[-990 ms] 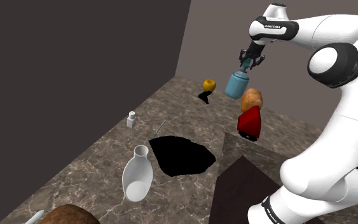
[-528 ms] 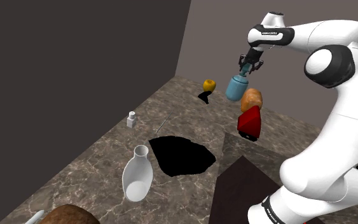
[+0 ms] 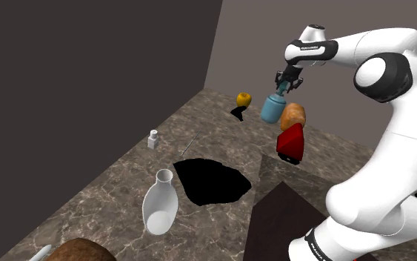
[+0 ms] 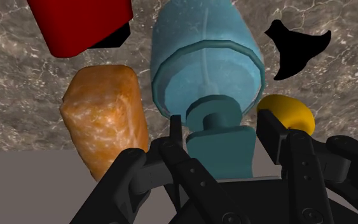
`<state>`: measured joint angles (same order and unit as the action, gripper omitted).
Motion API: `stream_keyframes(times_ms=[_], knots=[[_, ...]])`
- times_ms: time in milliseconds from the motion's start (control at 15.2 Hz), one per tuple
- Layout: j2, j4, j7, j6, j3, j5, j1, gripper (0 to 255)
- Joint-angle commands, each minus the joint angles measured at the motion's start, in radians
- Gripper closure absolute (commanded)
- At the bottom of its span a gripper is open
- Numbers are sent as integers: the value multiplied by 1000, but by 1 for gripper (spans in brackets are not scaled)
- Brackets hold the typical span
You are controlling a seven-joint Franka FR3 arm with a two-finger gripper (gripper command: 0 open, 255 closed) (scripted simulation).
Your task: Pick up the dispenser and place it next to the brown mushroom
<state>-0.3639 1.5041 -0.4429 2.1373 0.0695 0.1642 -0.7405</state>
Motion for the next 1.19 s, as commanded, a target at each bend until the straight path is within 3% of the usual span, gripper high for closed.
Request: stream_keyframes(times_ms=[0,924,1122], knots=[[-4,21,-6,26,-1,3,1,255],[-53,138,-34,191,-9,24,2,255],[-53,138,-34,191,-9,24,2,255]])
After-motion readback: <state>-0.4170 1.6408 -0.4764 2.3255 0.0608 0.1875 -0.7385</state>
